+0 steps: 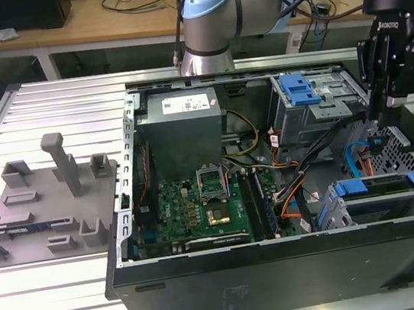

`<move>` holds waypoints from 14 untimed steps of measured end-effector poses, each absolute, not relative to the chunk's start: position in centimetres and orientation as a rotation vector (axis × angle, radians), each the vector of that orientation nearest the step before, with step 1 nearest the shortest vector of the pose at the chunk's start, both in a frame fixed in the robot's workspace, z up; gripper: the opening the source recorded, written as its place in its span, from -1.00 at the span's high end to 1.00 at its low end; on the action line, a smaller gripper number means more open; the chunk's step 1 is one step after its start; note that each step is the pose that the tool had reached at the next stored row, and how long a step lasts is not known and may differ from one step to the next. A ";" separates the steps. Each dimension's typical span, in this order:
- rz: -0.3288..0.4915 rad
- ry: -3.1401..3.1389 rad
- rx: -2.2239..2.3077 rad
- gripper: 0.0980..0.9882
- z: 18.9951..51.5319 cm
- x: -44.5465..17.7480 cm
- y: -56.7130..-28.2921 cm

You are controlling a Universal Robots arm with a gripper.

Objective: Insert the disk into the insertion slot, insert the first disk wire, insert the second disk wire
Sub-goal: 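Insert the first disk wire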

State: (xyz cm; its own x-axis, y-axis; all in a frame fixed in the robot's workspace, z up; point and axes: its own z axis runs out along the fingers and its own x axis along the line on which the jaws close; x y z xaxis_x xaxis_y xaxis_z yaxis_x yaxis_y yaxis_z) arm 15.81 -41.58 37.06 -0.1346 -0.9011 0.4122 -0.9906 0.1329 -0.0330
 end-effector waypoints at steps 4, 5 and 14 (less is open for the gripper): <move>0.447 -2.110 1.845 0.44 36.1 15.8 -41.5; 0.451 -2.106 1.845 0.44 36.0 15.8 -41.5; 0.507 -2.070 1.860 0.27 35.4 15.4 -40.6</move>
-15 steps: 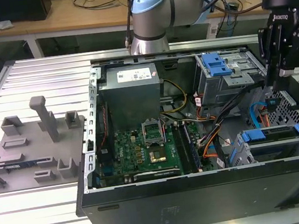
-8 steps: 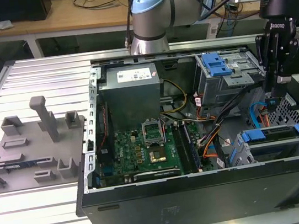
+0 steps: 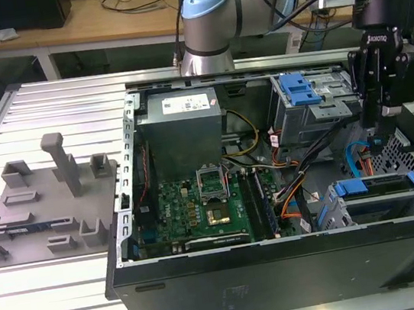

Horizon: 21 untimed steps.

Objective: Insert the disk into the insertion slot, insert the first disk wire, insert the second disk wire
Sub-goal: 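Insert the first disk wire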

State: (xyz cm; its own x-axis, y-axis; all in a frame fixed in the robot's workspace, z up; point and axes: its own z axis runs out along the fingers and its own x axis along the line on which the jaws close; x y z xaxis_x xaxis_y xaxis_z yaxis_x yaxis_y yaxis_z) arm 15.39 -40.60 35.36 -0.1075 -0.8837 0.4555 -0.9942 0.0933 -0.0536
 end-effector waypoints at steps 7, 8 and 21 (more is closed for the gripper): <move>0.548 -2.108 1.830 0.27 34.7 15.2 -40.6; 0.550 -2.108 1.826 0.27 34.6 15.2 -40.6; 0.564 -2.094 1.825 0.30 34.0 15.1 -40.5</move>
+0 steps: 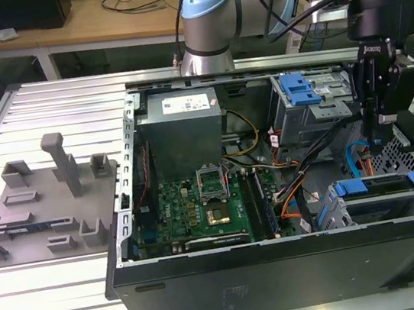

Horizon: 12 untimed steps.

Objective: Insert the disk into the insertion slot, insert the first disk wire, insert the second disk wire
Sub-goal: 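Insert the first disk wire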

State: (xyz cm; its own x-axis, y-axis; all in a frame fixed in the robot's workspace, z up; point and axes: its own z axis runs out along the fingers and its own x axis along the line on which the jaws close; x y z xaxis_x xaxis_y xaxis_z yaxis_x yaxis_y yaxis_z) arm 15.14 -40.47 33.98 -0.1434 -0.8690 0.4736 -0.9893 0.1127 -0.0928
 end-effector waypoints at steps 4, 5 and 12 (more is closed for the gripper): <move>0.577 -2.078 1.834 0.46 33.8 15.1 -40.3; 0.582 -2.072 1.835 0.46 33.8 15.0 -40.3; 0.595 -2.056 1.840 0.46 33.6 14.9 -40.2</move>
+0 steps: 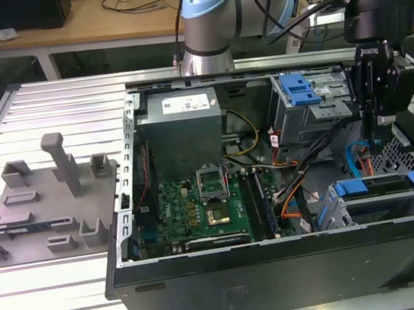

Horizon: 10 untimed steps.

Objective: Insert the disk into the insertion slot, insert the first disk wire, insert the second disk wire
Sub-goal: 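Insert the first disk wire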

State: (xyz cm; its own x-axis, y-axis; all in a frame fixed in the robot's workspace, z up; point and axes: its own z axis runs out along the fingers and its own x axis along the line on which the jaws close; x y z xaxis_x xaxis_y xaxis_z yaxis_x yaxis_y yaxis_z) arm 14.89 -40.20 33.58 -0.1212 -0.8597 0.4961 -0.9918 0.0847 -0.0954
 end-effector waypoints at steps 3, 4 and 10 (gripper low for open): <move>0.595 -2.056 1.840 0.46 33.6 14.9 -40.2; 0.595 -2.056 1.840 0.46 33.6 14.9 -40.2; 0.595 -2.056 1.840 0.85 33.6 14.9 -40.2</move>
State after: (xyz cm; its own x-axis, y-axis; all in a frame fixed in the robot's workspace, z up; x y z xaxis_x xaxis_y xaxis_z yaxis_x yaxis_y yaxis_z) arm 14.89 -40.20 33.57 -0.1211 -0.8597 0.4962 -0.9918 0.0847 -0.0953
